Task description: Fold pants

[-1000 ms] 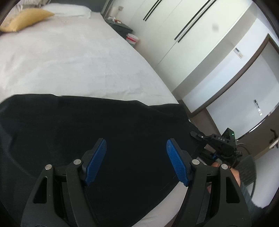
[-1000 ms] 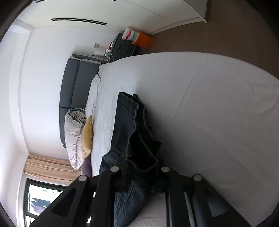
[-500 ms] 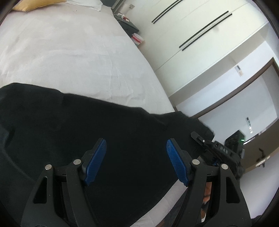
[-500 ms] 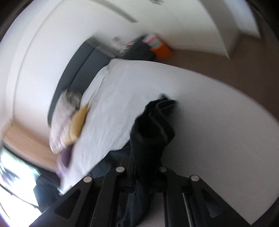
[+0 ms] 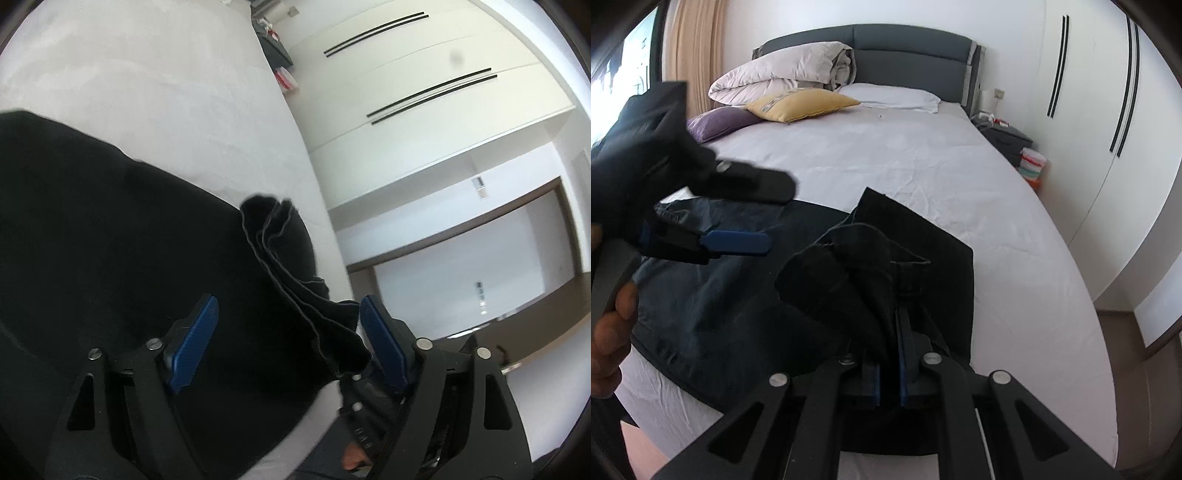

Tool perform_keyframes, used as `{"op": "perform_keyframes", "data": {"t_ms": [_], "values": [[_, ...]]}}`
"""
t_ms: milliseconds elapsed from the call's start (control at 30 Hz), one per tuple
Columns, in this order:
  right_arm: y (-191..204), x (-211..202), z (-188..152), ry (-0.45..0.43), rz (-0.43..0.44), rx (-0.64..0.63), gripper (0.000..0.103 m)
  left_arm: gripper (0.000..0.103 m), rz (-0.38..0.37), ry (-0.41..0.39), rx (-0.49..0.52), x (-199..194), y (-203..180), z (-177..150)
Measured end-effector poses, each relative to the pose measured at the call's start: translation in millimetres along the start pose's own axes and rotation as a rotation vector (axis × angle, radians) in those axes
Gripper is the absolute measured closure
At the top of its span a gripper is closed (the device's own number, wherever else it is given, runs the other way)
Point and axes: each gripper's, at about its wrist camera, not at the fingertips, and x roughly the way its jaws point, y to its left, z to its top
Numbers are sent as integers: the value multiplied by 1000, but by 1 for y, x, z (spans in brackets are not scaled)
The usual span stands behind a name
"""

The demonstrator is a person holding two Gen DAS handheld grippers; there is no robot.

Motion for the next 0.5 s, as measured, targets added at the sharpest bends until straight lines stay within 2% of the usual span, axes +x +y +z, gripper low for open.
{"op": "perform_keyframes", "data": {"t_ms": [100, 200, 400, 500], "values": [[2, -6, 1, -29, -13, -24, 95, 20, -6, 28, -29, 10, 3, 3], [5, -10, 2, -59, -25, -46, 95, 18, -26, 68, -101, 21, 11, 7], [28, -12, -10, -110, -118, -213, 95, 17, -87, 63, -140, 21, 11, 27], [40, -13, -17, -142, -167, -304, 95, 15, -79, 81, -150, 28, 12, 35]]}}
